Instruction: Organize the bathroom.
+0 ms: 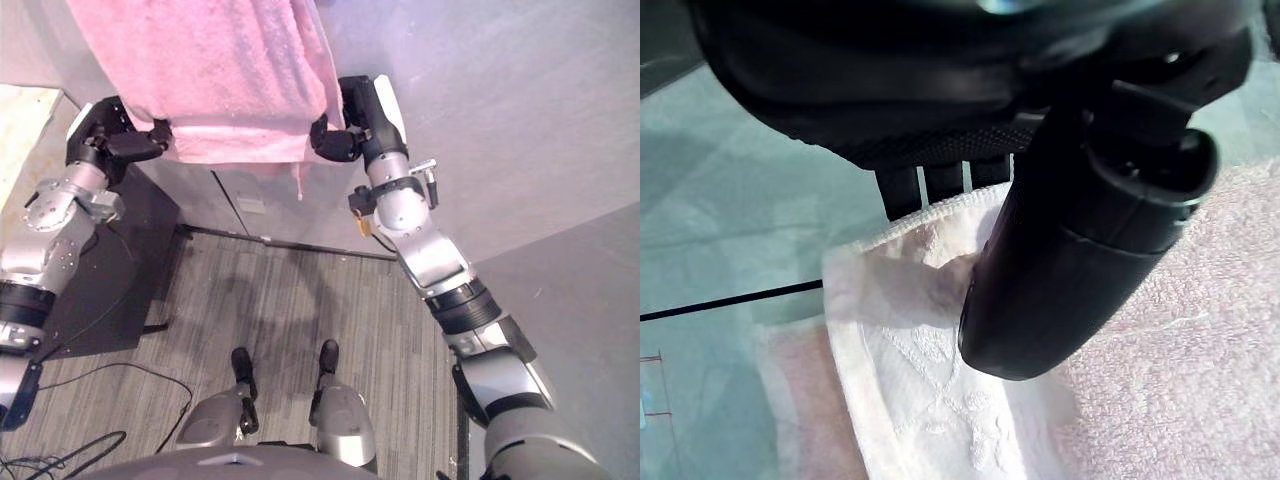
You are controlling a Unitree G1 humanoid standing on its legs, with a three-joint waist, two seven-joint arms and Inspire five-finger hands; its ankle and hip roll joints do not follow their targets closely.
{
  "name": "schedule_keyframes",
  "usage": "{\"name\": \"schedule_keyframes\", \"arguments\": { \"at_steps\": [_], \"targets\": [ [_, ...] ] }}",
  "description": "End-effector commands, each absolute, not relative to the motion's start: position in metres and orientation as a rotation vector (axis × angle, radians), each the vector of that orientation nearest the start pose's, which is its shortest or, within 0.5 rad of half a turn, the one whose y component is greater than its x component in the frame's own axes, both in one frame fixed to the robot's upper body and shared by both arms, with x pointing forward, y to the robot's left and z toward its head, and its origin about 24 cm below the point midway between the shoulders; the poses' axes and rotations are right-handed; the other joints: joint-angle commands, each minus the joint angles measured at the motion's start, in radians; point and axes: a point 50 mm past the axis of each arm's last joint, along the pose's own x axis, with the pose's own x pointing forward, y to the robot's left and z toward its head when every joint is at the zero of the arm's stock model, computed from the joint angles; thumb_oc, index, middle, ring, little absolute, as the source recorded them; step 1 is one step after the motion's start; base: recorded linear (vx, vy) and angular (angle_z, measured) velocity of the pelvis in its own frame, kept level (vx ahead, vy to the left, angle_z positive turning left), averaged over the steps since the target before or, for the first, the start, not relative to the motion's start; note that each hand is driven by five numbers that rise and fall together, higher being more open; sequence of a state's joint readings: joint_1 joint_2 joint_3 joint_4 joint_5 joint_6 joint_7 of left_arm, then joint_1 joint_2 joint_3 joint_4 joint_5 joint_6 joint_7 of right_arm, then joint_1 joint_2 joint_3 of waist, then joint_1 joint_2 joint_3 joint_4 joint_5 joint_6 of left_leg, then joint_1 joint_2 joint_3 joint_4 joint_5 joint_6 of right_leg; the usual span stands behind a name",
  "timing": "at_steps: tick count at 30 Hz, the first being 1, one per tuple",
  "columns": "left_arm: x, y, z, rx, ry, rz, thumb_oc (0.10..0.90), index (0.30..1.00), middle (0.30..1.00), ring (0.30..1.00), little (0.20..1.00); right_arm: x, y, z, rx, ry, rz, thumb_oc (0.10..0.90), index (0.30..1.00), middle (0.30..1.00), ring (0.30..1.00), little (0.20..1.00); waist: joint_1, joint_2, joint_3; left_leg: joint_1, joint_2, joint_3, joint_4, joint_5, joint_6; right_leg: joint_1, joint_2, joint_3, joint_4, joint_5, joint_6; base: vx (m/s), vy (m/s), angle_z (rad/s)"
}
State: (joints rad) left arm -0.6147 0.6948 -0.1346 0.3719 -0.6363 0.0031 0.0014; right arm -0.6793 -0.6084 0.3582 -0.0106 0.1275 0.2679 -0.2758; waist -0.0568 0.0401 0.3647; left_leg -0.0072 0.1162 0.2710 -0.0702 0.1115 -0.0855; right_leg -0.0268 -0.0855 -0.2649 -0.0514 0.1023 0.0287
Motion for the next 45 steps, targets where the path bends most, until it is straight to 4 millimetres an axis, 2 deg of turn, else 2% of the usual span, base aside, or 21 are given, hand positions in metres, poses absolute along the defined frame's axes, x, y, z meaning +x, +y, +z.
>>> {"name": "schedule_keyframes", "arguments": {
  "at_steps": [1, 6, 13, 14, 15, 16, 27, 37, 41, 45],
  "targets": [
    [0.312, 0.375, 0.189, -0.041, -0.230, 0.646, 0.400, 0.300, 0.300, 0.300, 0.300, 0.334, -0.264, 0.225, -0.647, -0.327, -0.522, 0.400, 0.300, 0.300, 0.300, 0.300, 0.003, 0.018, -0.109, -0.053, 0.123, 0.004, 0.079, -0.007, -0.089, -0.047, -0.094, 0.052, 0.156, -0.149, 0.087, 0.00, 0.000, 0.00],
    [0.315, 0.372, 0.187, -0.036, -0.222, 0.654, 0.400, 0.300, 0.300, 0.300, 0.300, 0.338, -0.254, 0.225, -0.654, -0.328, -0.485, 0.400, 0.300, 0.300, 0.300, 0.300, 0.007, 0.015, -0.112, -0.053, 0.124, 0.001, 0.081, -0.008, -0.090, -0.044, -0.094, 0.049, 0.154, -0.150, 0.087, 0.00, -0.002, 0.01],
    [0.318, 0.367, 0.187, -0.050, -0.216, 0.605, 0.400, 0.300, 0.300, 0.300, 0.300, 0.340, -0.252, 0.224, -0.655, -0.312, -0.473, 0.400, 0.300, 0.300, 0.300, 0.300, 0.010, 0.013, -0.108, -0.054, 0.124, 0.000, 0.082, -0.009, -0.090, -0.044, -0.095, 0.047, 0.155, -0.148, 0.089, 0.00, 0.000, 0.00],
    [0.319, 0.366, 0.187, -0.054, -0.212, 0.597, 0.478, 0.418, 0.418, 0.418, 0.418, 0.340, -0.251, 0.223, -0.656, -0.309, -0.478, 0.515, 0.472, 0.472, 0.472, 0.472, 0.010, 0.013, -0.107, -0.054, 0.124, 0.000, 0.082, -0.009, -0.090, -0.044, -0.095, 0.046, 0.155, -0.148, 0.090, 0.00, 0.000, 0.00],
    [0.319, 0.366, 0.186, -0.065, -0.208, 0.597, 0.725, 0.787, 0.787, 0.787, 0.787, 0.340, -0.252, 0.221, -0.654, -0.299, -0.489, 0.800, 0.900, 0.900, 0.900, 0.900, 0.010, 0.014, -0.107, -0.054, 0.124, 0.000, 0.082, -0.009, -0.090, -0.044, -0.095, 0.046, 0.154, -0.148, 0.090, 0.00, 0.000, 0.00],
    [0.319, 0.365, 0.184, -0.082, -0.202, 0.597, 0.800, 0.900, 0.900, 0.900, 0.900, 0.340, -0.253, 0.220, -0.651, -0.291, -0.497, 0.800, 0.900, 0.900, 0.900, 0.900, 0.010, 0.014, -0.106, -0.054, 0.124, -0.001, 0.082, -0.009, -0.090, -0.044, -0.094, 0.047, 0.154, -0.148, 0.090, 0.00, 0.000, 0.00],
    [0.321, 0.364, 0.174, -0.139, -0.148, 0.597, 0.800, 0.900, 0.900, 0.900, 0.900, 0.341, -0.258, 0.218, -0.650, -0.269, -0.523, 0.800, 0.900, 0.900, 0.900, 0.900, 0.008, 0.010, -0.104, -0.051, 0.128, 0.003, 0.085, -0.009, -0.090, -0.040, -0.092, 0.046, 0.154, -0.148, 0.090, 0.00, 0.000, 0.00],
    [0.317, 0.358, 0.157, -0.076, -0.119, 0.513, 0.800, 0.900, 0.900, 0.900, 0.900, 0.333, -0.263, 0.215, -0.640, -0.284, -0.538, 0.800, 0.900, 0.900, 0.900, 0.900, 0.010, 0.009, -0.109, -0.047, 0.127, 0.001, 0.090, -0.015, -0.088, -0.031, -0.092, 0.052, 0.151, -0.147, 0.092, 0.00, -0.003, -0.01],
    [0.317, 0.357, 0.156, -0.084, -0.118, 0.492, 0.800, 0.900, 0.900, 0.900, 0.900, 0.335, -0.260, 0.213, -0.641, -0.276, -0.527, 0.800, 0.900, 0.900, 0.900, 0.900, 0.007, 0.010, -0.108, -0.044, 0.126, 0.002, 0.087, -0.014, -0.088, -0.034, -0.091, 0.055, 0.149, -0.145, 0.093, 0.00, 0.000, 0.00],
    [0.320, 0.348, 0.148, -0.092, -0.079, 0.409, 0.800, 0.900, 0.900, 0.900, 0.900, 0.337, -0.259, 0.204, -0.671, -0.225, -0.481, 0.800, 0.900, 0.900, 0.900, 0.900, 0.010, 0.009, -0.107, -0.044, 0.127, 0.002, 0.087, -0.014, -0.089, -0.034, -0.092, 0.053, 0.148, -0.143, 0.094, 0.00, 0.000, 0.00]
  ]
}}
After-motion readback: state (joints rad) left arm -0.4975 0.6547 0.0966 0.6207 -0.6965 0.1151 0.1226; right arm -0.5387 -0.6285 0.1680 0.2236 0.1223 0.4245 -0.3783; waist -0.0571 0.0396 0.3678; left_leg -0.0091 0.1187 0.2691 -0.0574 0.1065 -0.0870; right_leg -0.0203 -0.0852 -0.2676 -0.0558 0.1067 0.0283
